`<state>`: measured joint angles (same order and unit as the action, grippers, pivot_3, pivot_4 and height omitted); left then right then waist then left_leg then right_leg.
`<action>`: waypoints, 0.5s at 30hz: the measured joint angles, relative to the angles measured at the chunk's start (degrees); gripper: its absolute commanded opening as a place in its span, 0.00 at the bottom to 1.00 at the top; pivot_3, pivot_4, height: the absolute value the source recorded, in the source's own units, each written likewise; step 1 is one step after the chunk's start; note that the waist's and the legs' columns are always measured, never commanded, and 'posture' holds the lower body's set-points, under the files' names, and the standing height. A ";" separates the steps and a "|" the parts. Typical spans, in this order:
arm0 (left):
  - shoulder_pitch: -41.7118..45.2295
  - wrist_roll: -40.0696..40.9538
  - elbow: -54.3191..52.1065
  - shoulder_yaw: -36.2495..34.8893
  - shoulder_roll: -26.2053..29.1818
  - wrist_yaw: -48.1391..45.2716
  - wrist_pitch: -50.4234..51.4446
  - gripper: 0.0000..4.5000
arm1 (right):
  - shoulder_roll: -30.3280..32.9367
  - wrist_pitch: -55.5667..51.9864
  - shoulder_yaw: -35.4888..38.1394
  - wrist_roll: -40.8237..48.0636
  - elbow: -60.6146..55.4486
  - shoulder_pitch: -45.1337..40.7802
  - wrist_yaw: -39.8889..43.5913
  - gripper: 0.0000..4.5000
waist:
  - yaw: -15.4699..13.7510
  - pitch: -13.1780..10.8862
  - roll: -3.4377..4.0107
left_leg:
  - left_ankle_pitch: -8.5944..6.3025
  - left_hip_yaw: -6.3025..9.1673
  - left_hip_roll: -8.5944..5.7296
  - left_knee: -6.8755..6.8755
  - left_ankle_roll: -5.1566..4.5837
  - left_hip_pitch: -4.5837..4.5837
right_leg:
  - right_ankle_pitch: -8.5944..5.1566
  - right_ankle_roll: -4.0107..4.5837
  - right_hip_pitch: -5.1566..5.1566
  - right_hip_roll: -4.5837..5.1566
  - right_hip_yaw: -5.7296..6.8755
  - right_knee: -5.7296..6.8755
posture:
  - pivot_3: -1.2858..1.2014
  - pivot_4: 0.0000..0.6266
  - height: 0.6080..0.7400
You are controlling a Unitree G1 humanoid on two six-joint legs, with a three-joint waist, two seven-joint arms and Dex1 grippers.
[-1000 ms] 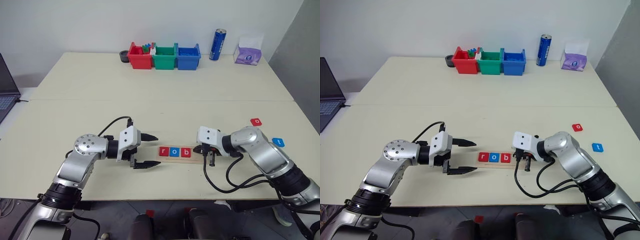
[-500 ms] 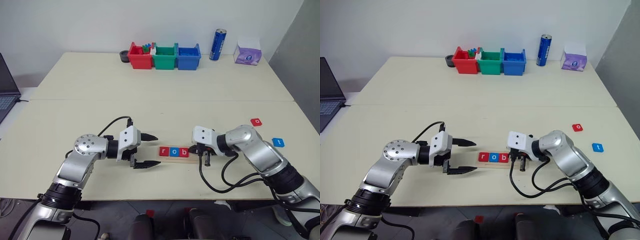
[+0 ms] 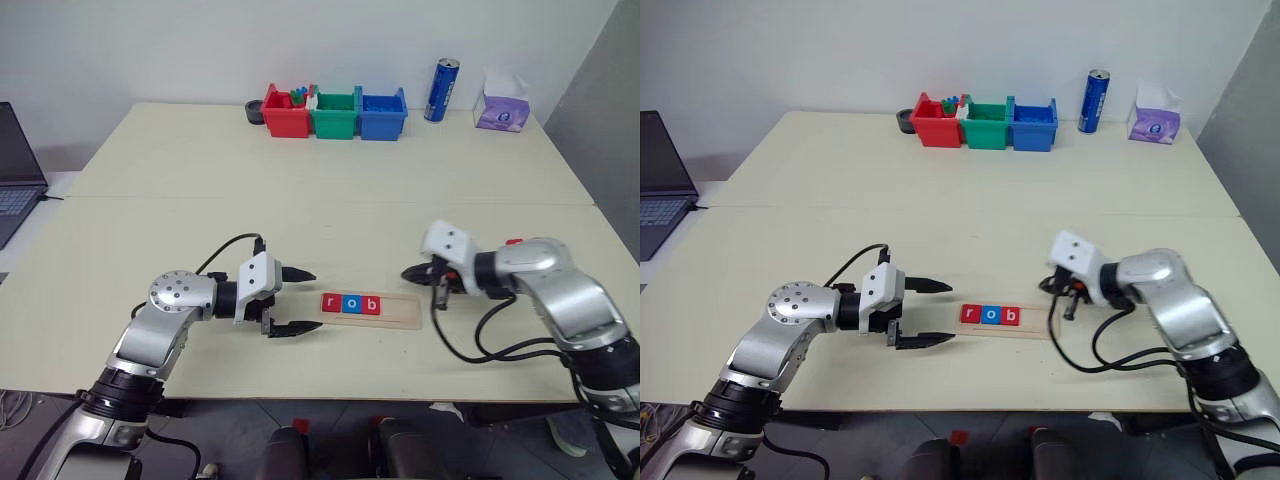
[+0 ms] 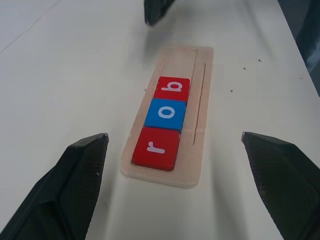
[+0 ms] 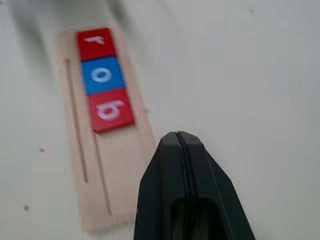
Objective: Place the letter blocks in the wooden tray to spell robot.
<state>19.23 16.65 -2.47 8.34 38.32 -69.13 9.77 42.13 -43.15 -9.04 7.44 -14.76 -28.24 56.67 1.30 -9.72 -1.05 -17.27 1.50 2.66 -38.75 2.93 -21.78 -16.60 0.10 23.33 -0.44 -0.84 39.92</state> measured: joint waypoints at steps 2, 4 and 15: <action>0.14 0.20 -0.72 0.02 -1.06 0.63 0.56 1.00 | -0.78 -0.12 4.59 0.32 1.06 3.01 -4.31 0.26 | 0.02 0.00 0.00 | 0.00 0.01 0.00 0.00 0.00 0.00 | 0.00 0.00 0.00 0.00 0.01 0.01 | 0.52 0.24 1.00; 0.62 0.64 -1.85 0.18 -2.13 1.23 2.15 1.00 | -2.64 -1.23 9.46 0.37 2.67 5.25 -9.52 0.41 | 0.09 -0.01 -0.01 | 0.00 -0.02 -0.01 0.00 0.00 0.00 | 0.00 0.00 0.00 -0.01 -0.02 0.04 | 0.52 0.24 1.00; 7.12 1.48 -7.71 1.51 -7.17 6.09 11.39 1.00 | -9.34 -1.36 21.20 -0.65 9.77 8.03 -29.06 0.99 | 0.41 -0.01 -0.01 | 0.01 -0.07 -0.03 0.00 0.00 0.02 | 0.01 -0.02 0.00 -0.03 -0.09 0.05 | 0.52 0.24 1.00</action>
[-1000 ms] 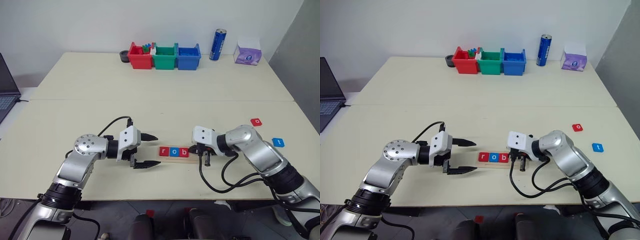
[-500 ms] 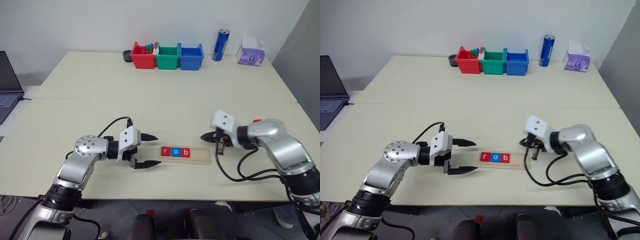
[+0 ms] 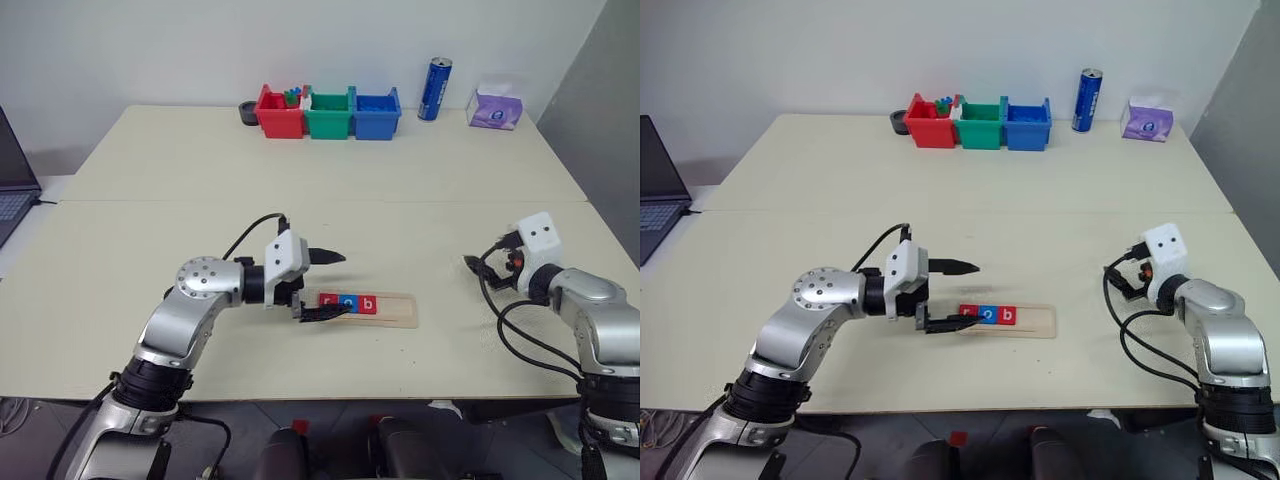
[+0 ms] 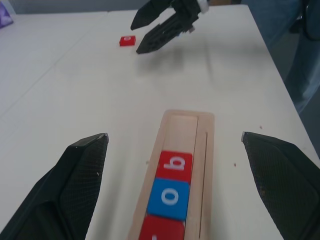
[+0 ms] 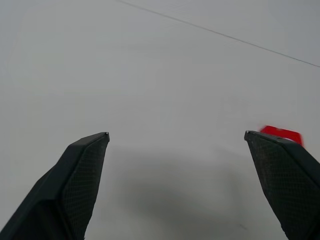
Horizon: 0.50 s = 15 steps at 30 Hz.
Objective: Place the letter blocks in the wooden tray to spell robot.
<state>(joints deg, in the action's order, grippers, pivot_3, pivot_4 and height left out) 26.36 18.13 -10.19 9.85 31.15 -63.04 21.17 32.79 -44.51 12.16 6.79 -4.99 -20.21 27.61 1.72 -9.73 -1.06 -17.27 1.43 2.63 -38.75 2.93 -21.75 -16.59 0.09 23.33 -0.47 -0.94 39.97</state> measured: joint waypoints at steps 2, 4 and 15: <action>2.66 -0.24 -0.25 0.55 -1.27 1.83 1.78 1.00 | 0.38 2.30 0.22 -0.59 5.78 -2.68 -1.44 0.99 | 0.00 0.00 0.00 | 0.00 -0.02 -0.02 0.00 0.00 0.01 | 0.01 -0.01 0.00 0.00 -0.01 0.00 | 0.52 0.24 1.00; 5.26 -0.36 -0.35 1.14 -3.22 4.03 3.68 1.00 | 0.99 4.96 0.19 -0.88 11.30 -5.43 -1.75 0.99 | -0.02 0.00 0.00 | 0.00 -0.03 -0.01 0.00 0.00 0.00 | 0.01 -0.01 0.00 0.00 -0.02 -0.01 | 0.52 0.24 1.00; 9.30 -1.35 -0.28 4.98 -8.77 8.43 6.91 1.00 | 4.57 15.65 -1.28 -1.15 38.90 -17.30 1.58 0.99 | 0.04 0.00 0.03 | 0.00 -0.07 0.01 0.03 0.01 0.01 | 0.01 0.00 0.00 0.01 -0.06 -0.03 | 0.52 0.24 1.00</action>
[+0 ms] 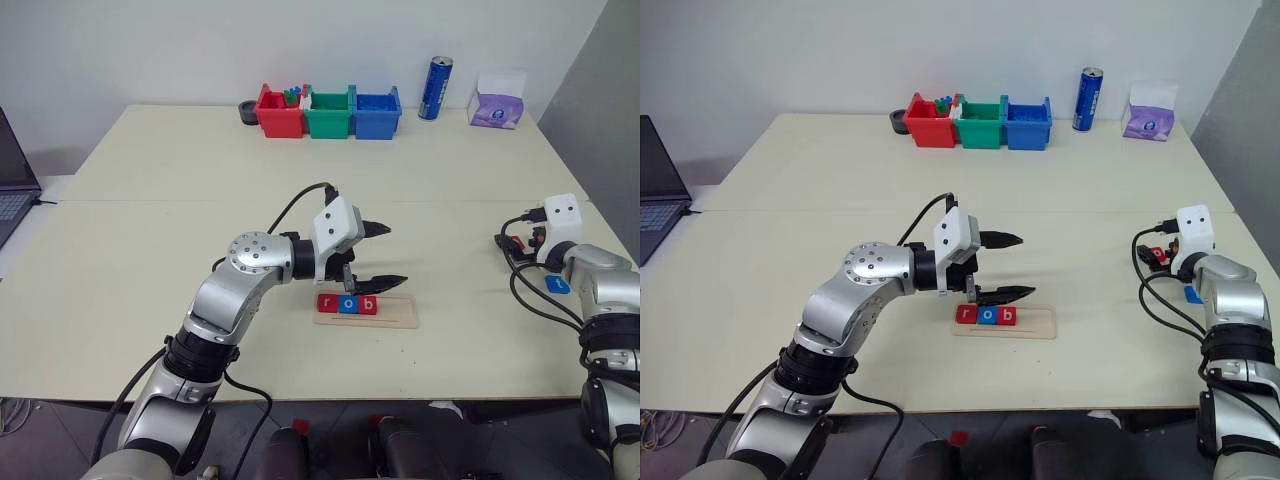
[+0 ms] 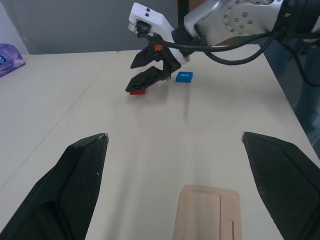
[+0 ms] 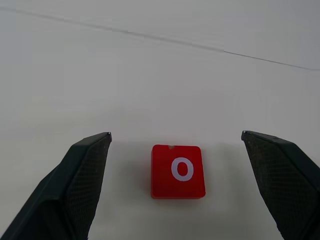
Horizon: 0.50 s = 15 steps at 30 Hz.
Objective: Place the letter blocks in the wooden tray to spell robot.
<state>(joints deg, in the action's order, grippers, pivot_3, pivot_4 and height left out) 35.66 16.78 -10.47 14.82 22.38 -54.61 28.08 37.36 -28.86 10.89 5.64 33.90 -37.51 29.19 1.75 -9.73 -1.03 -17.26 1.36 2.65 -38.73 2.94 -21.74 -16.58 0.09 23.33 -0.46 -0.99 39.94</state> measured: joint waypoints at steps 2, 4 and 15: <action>0.00 0.01 0.02 0.00 0.09 -0.04 0.00 1.00 | 0.36 0.90 -0.86 -0.04 3.05 -0.89 1.18 0.99 | 0.00 0.00 0.00 | 0.00 -0.02 0.00 -0.01 0.00 0.00 | 0.00 0.00 0.00 0.01 -0.02 0.00 | 0.52 0.24 1.00; 0.00 0.05 0.10 -0.01 0.24 -0.19 -0.01 1.00 | 0.37 1.85 -1.25 -0.15 5.80 -1.72 1.97 0.99 | -0.01 0.00 0.00 | 0.00 -0.02 -0.01 -0.01 0.01 0.00 | 0.00 0.00 0.00 0.02 -0.02 0.00 | 0.52 0.24 1.00; 0.00 -0.20 4.20 -0.67 3.33 -1.31 -2.34 1.00 | 0.32 4.62 -1.59 -0.13 14.31 -5.86 0.38 0.57 | -0.07 0.00 0.01 | 0.01 -0.03 -0.01 -0.03 0.03 0.00 | 0.00 0.00 -0.01 0.05 -0.01 0.01 | 0.52 0.24 1.00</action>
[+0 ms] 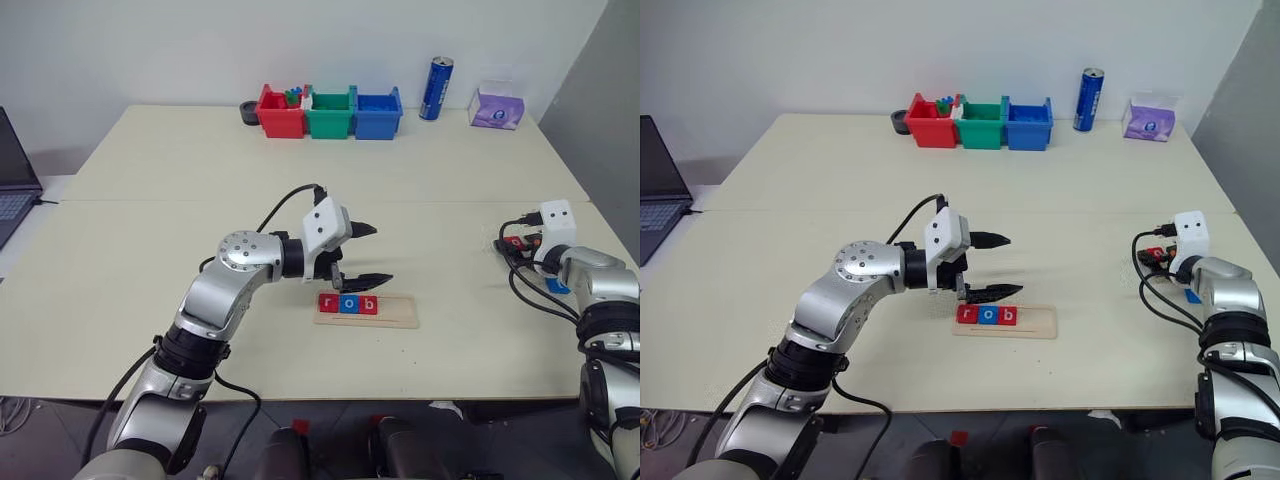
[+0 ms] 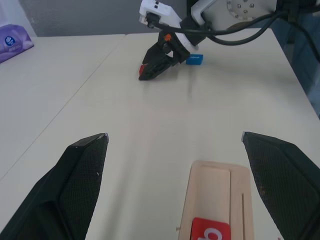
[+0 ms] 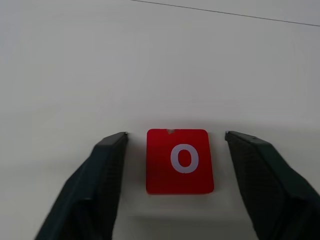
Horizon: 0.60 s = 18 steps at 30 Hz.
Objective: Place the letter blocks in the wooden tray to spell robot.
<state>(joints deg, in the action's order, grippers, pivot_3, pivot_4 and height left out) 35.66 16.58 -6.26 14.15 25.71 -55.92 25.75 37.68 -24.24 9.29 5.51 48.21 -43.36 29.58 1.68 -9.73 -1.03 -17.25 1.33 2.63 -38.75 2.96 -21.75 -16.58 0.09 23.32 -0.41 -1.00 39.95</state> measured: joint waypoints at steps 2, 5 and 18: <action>0.00 0.00 0.09 0.00 0.46 -0.20 -0.13 1.00 | 0.00 -0.25 0.24 0.22 0.33 -0.12 -0.69 0.42 | -0.08 0.00 0.00 | 0.00 0.00 -0.01 0.00 0.00 -0.01 | 0.00 0.00 -0.01 0.01 0.01 -0.01 | 0.52 0.24 1.00; -0.03 0.08 0.09 -0.02 1.22 -1.19 -0.30 1.00 | 0.00 -0.74 0.27 0.26 0.26 -0.12 -1.53 0.32 | -0.22 0.00 0.00 | 0.00 0.00 -0.02 -0.02 0.00 -0.01 | 0.00 -0.01 -0.02 0.02 0.02 -0.01 | 0.52 0.24 1.00; -4.03 2.94 -2.57 -1.06 6.75 -9.12 -1.43 1.00 | -4.59 -22.95 5.91 6.63 -46.68 22.19 -8.07 0.32 | -0.17 0.00 0.10 | 0.00 0.13 0.06 0.04 0.00 -0.06 | -0.01 -0.02 0.01 -0.01 0.08 0.00 | 0.52 0.24 1.00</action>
<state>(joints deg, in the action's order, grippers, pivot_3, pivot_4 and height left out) 31.64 19.53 -8.83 13.08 32.46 -65.04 24.31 33.09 -47.19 15.20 12.13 1.53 -21.17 21.50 1.52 -9.73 -0.93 -17.25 1.46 2.69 -38.71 2.96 -21.81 -16.59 0.07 23.33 -0.42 -0.92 39.95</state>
